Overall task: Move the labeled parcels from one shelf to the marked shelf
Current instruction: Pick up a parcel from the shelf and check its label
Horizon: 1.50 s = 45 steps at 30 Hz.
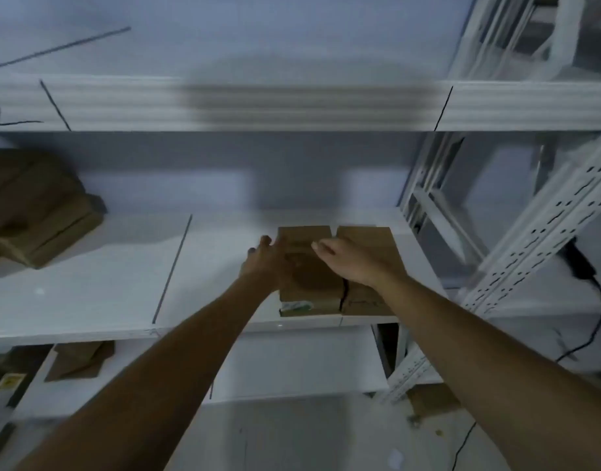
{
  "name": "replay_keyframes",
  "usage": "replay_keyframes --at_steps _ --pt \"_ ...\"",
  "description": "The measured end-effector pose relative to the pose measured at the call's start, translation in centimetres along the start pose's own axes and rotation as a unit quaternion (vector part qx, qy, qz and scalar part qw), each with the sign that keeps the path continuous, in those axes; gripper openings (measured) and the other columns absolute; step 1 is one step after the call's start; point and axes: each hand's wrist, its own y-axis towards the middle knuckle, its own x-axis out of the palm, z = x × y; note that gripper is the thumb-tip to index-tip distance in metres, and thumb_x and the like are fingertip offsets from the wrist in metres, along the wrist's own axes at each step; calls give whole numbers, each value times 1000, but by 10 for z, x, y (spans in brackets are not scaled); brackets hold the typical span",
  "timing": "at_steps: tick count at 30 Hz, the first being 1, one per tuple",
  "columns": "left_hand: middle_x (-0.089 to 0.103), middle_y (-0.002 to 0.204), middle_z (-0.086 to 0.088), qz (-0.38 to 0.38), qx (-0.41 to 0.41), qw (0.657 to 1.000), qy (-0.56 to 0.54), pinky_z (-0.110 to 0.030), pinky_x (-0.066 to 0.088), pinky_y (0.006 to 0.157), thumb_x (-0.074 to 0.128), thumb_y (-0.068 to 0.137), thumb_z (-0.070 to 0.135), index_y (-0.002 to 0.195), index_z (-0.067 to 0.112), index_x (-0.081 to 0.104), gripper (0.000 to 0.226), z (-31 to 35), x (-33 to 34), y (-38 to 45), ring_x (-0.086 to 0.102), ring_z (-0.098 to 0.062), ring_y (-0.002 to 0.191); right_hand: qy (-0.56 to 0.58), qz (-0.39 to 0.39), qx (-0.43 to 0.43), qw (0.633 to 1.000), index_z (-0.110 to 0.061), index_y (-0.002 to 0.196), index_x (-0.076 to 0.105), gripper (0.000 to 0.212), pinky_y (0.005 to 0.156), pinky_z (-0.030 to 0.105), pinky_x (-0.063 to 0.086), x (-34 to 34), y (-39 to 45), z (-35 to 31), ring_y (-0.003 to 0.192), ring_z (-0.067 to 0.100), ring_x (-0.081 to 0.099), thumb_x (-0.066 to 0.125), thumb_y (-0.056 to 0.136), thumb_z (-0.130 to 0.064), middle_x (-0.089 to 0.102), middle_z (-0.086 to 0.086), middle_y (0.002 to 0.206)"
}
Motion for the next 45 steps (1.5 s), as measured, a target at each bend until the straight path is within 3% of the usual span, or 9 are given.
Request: replay_keyframes --at_steps 3,7,14,22,28,31,37,40,45 --pt "47 158 -4 -3 -5 999 33 -51 48 108 25 94 50 146 28 54 64 3 21 19 41 -36 144 -4 -31 -24 999 -22 81 58 45 75 36 46 8 12 10 81 18 64 39 113 -47 65 -1 85" --pt "62 141 -2 -3 21 999 30 -52 53 98 40 103 43 133 27 67 44 8 41 26 41 -38 137 104 -4 -4 995 -17 124 72 37 110 32 36 17 23 9 149 24 52 45 113 -40 42 2 172" --pt "34 166 -1 11 -34 999 -21 -61 43 111 43 89 78 152 38 47 75 10 40 16 23 -43 150 394 114 42 911 -27 156 50 50 117 30 33 30 14 -2 144 13 47 40 113 -49 44 -9 167" --pt "27 168 -2 -37 -118 979 -161 -59 38 113 56 59 89 156 55 25 108 -17 12 27 43 -44 141 466 108 -20 878 -54 146 52 47 129 49 36 54 17 -18 155 16 45 40 103 -69 42 -28 165" --pt "60 148 1 -13 -49 809 -585 -44 60 90 60 100 46 154 50 42 57 -52 -23 -22 65 -25 124 473 183 88 857 -32 157 49 50 102 20 51 56 3 -19 132 5 58 47 110 -49 57 -17 151" --pt "55 154 2 -35 29 768 -639 -60 54 104 60 96 48 156 48 39 64 -69 -31 -48 61 -31 135 673 60 158 720 -33 155 56 85 110 45 52 64 -13 -29 149 25 54 73 81 -70 55 -4 163" --pt "66 136 -21 -101 -5 642 -760 -42 63 82 88 61 53 153 15 48 107 -94 -28 -108 73 -32 112 719 9 164 676 -24 147 67 56 111 56 56 102 -44 -66 137 35 65 59 102 -57 69 11 149" --pt "73 111 -18 -115 -13 588 -801 -37 64 67 77 74 45 137 7 58 76 -112 -37 -125 79 -26 88 779 -21 153 608 -23 139 74 59 103 53 59 104 -60 -83 119 33 74 66 91 -57 77 12 135" --pt "70 140 5 -6 16 737 -676 -47 62 88 49 109 31 149 57 46 49 -147 -60 -137 72 -25 122 721 50 123 680 -23 141 70 56 112 58 52 107 -73 -118 120 35 77 67 91 -48 78 13 135"
